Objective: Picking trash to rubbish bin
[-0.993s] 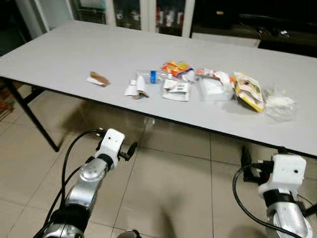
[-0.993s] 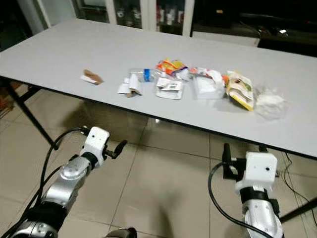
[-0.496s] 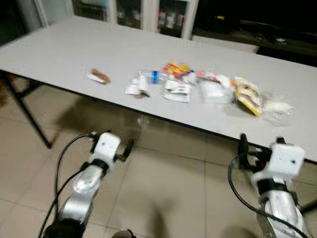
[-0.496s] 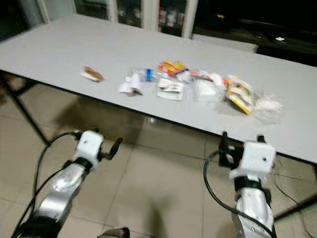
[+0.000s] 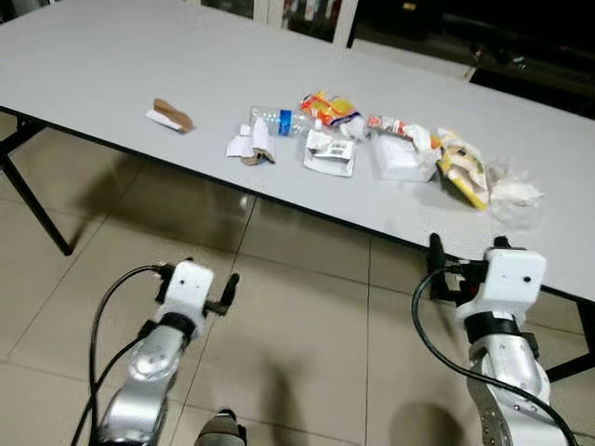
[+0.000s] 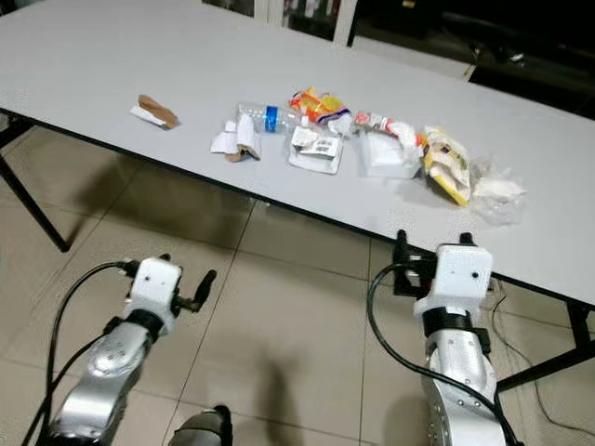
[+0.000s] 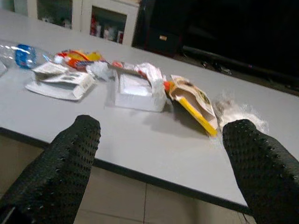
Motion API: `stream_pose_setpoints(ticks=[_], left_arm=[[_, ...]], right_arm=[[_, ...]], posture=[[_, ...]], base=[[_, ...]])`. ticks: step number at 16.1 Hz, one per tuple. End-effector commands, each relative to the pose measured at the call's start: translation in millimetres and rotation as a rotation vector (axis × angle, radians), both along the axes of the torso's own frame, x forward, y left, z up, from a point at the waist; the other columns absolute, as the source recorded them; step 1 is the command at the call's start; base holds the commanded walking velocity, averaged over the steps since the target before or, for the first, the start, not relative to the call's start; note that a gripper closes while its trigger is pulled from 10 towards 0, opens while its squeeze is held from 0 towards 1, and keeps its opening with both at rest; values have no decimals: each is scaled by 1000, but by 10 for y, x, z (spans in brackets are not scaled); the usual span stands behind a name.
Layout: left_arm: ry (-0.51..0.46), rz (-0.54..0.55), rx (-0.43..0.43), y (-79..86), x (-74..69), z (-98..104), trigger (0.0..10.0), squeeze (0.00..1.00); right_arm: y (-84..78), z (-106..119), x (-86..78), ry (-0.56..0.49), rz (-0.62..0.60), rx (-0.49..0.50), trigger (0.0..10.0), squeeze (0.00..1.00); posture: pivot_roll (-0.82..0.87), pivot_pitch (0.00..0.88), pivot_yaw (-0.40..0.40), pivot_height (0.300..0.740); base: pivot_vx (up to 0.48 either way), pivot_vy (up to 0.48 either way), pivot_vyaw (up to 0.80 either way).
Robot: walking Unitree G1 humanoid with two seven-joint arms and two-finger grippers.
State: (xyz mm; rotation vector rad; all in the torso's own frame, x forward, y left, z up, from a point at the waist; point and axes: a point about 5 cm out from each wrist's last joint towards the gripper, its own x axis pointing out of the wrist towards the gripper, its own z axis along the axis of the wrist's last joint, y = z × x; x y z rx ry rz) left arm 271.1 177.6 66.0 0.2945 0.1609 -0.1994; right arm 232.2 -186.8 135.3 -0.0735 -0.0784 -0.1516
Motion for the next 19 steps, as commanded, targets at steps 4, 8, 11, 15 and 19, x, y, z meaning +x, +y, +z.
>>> stream_pose_setpoints(ticks=[4,8,11,15,19], left_arm=[[32,-43,11,-149,131,55,10000,0],[100,36,46,7,121,-3,10000,0],[113,49,35,-66,50,-71,10000,0],[120,116,26,-46,53,-70,10000,0],[110,130,27,-46,106,-85,10000,0]], right_arm=[[-176,-80,-138,25,-109,-18,10000,0],[-34,-104,-114,31,-35,-25,10000,0],[-48,-75,-54,17,-11,-13,10000,0],[-101,-33,53,9,28,-36,10000,0],[-111,-41,115,1,34,-3,10000,0]], posture=[[248,117,-74,740],[277,123,-98,740],[309,110,-140,740],[330,108,-163,740],[343,94,-157,740]], base=[[0,0,0],[0,0,0],[0,0,0],[0,0,0],[0,0,0]])
